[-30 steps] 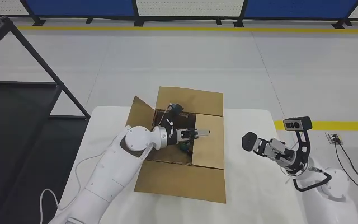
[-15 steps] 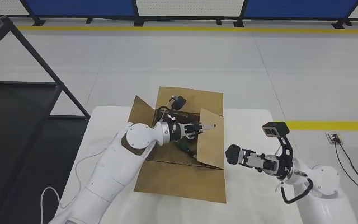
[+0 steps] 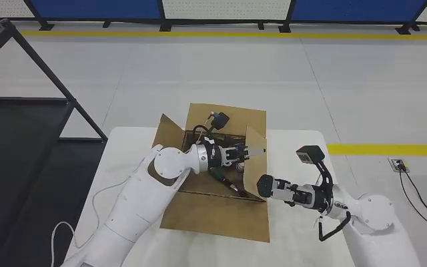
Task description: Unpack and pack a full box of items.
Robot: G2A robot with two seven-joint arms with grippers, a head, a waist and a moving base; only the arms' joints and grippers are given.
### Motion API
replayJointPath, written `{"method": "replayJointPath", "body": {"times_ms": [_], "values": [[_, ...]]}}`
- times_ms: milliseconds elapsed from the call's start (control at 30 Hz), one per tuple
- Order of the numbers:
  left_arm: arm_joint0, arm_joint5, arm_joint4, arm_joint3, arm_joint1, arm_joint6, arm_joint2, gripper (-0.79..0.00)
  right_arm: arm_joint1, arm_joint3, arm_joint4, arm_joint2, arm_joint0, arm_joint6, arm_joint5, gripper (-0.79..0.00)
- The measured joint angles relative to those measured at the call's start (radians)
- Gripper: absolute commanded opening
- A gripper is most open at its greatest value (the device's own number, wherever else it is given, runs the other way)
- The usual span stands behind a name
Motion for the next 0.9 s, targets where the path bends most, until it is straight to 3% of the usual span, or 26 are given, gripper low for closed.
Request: {"method": "replayJointPath", "body": {"times_ms": [200,400,600,900], "values": [[0.003,0.002,0.002,-0.004,0.0,0.004,-0.001,0.0,0.004,-0.039,-0.01,0.005,-0.032,-0.017,-0.018,0.0],[0.004,0.036,0.055,-0.076,-0.007,0.068,0.011,0.0,0.02,-0.084,-0.016,0.038,-0.064,0.031,-0.041,0.0],[-0.04,0.056,0.078,-0.069,-0.039,0.12,0.072,0.0,0.031,-0.115,-0.031,0.073,-0.099,-0.003,-0.049,0.0],[-0.104,0.04,0.057,0.019,-0.093,0.125,0.155,0.0,0.044,-0.18,-0.05,0.095,-0.157,-0.042,-0.066,0.0]]}}
